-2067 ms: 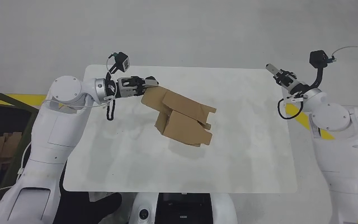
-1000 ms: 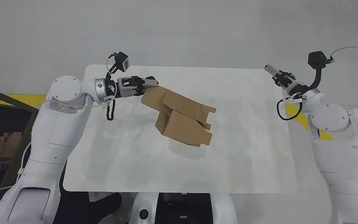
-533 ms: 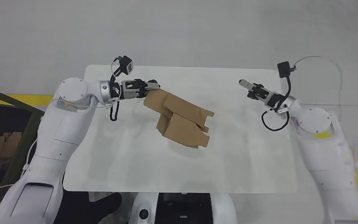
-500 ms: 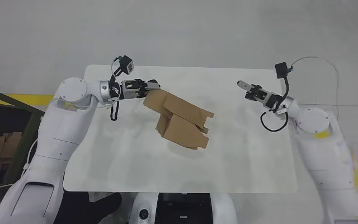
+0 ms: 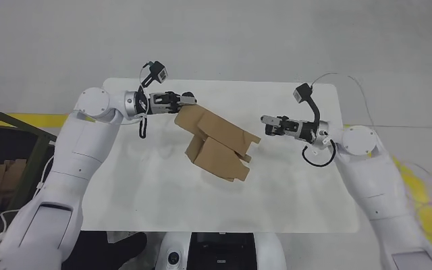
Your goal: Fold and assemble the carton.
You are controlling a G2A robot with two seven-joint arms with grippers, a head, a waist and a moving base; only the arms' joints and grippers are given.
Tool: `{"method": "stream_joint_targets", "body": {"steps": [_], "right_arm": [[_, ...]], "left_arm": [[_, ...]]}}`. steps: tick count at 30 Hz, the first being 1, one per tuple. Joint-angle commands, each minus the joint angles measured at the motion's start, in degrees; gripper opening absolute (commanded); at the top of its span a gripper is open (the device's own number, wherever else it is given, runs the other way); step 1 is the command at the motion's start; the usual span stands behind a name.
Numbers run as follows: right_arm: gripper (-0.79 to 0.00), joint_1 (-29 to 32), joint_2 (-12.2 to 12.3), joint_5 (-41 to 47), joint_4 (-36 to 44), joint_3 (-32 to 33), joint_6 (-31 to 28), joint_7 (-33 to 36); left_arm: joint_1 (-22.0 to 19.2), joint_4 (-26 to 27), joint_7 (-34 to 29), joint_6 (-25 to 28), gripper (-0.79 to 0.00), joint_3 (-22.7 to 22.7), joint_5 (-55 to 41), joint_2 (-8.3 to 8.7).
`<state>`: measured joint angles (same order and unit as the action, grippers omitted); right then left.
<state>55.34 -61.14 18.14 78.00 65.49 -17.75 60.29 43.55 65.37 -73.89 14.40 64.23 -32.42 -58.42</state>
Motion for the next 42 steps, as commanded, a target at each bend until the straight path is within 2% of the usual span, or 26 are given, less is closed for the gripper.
{"method": "stream_joint_targets", "body": {"steps": [1, 12, 13, 14, 15, 16, 21, 23, 31, 37, 39, 42], "right_arm": [[0.0, -0.5, -0.3, 0.9, -0.7, -0.9, -0.2, 0.6], [0.0, -3.9, -1.9, 5.8, -2.6, -6.4, -2.5, 5.9], [-0.052, -4.2, -2.1, 5.8, -2.7, -6.8, -2.9, 6.4], [-0.151, -4.6, -2.2, 5.8, -2.9, -7.3, -3.3, 6.9], [-0.314, -4.9, -2.3, 5.9, -3.0, -7.6, -3.6, 7.3], [-0.403, -5.1, -2.4, 5.9, -3.2, -7.9, -3.9, 7.6], [-0.514, -6.2, -2.8, 6.1, -3.7, -9.0, -5.1, 8.8], [-0.631, -6.6, -2.9, 6.1, -3.8, -9.3, -5.6, 9.4], [-0.785, -7.6, -3.2, 7.0, -4.0, -9.8, -7.3, 11.1], [-0.785, -7.9, -3.4, 8.5, -4.6, -10.0, -7.5, 12.0], [-0.785, -7.9, -3.5, 9.1, -4.8, -9.9, -7.7, 12.3], [-0.785, -8.0, -3.5, 10.0, -5.1, -9.7, -7.5, 12.5]], "left_arm": [[-0.8, -1.0, -0.5, 0.5, -0.785, -0.8, -0.3, -0.32], [-3.6, -4.6, -1.1, 1.6, -0.785, -3.7, -1.6, -1.79], [-3.7, -4.8, -1.1, 1.7, -0.785, -3.8, -1.7, -1.87], [-3.9, -5.0, -1.2, 1.8, -0.785, -3.9, -1.6, -1.94], [-4.0, -5.2, -1.3, 1.9, -0.785, -3.9, -1.6, -2.0], [-4.1, -5.3, -1.3, 2.0, -0.785, -4.0, -1.6, -2.05], [-4.4, -6.1, -2.0, 2.4, -0.785, -3.9, -2.1, -2.21], [-4.4, -6.2, -2.3, 2.5, -0.785, -3.7, -2.2, -2.23], [-4.4, -6.4, -3.2, 2.5, -0.785, -2.9, -3.1, -2.22], [-4.5, -6.4, -4.0, 2.6, -0.773, -2.1, -3.2, -2.1], [-4.3, -6.6, -3.8, 2.5, 0.0, -1.6, -4.2, -2.09], [-4.3, -6.7, -3.8, 2.2, 0.0, -0.8, -5.4, -2.03]]}}
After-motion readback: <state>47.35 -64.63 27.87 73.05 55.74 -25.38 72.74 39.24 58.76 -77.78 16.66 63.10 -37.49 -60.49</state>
